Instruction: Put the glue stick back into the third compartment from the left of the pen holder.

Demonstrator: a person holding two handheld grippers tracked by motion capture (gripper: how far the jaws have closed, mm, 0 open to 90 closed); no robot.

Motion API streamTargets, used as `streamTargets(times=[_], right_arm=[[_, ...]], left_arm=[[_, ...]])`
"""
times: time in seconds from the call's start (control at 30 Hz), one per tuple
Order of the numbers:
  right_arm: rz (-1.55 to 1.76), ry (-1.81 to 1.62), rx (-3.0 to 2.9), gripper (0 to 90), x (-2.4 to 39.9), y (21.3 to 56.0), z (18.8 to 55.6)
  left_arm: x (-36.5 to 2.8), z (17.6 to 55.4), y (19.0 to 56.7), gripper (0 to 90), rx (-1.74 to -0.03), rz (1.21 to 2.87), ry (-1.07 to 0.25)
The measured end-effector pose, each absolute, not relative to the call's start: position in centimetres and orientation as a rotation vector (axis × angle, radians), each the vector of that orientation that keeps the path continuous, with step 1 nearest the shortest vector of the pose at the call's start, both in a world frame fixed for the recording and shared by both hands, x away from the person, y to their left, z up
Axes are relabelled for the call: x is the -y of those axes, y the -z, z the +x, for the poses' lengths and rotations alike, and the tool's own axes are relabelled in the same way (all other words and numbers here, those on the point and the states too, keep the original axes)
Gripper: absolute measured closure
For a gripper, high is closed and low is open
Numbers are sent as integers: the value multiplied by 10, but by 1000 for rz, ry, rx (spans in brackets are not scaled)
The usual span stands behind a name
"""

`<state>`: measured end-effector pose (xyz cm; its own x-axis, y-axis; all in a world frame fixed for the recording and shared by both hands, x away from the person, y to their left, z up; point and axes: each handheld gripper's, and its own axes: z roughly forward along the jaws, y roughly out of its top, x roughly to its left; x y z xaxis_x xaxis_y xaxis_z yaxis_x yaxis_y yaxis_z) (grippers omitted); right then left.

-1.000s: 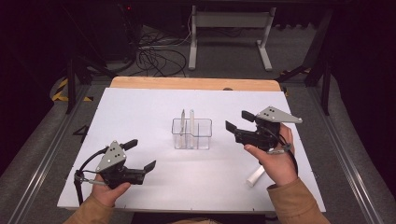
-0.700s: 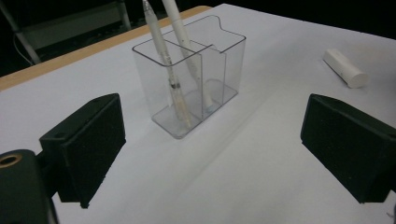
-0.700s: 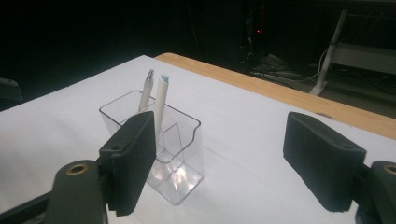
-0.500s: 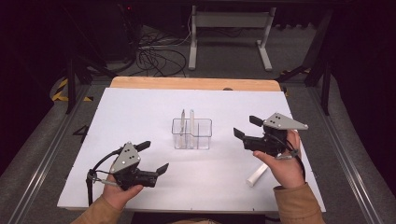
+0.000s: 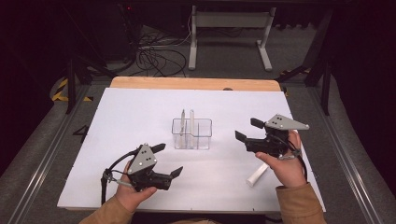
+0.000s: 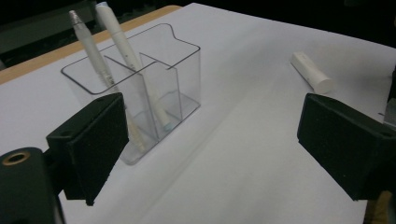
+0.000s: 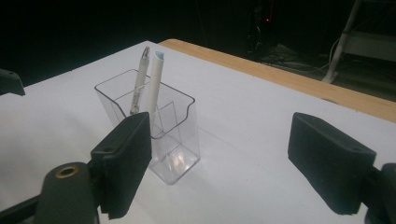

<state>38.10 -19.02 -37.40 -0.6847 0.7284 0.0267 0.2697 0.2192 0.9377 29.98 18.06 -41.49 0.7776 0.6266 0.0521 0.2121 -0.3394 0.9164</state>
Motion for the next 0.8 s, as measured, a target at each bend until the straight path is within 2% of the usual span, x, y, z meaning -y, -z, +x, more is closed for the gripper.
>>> streamTargets(times=[0.13, 0.8], right_arm=[[931, -1477, -2071, 228, 192, 374, 382], [929, -1488, -2072, 228, 191, 374, 381]], left_arm=[[-170, 302, 415, 99, -629, 1904, -422], [-111, 308, 420, 113, -571, 1963, -361]])
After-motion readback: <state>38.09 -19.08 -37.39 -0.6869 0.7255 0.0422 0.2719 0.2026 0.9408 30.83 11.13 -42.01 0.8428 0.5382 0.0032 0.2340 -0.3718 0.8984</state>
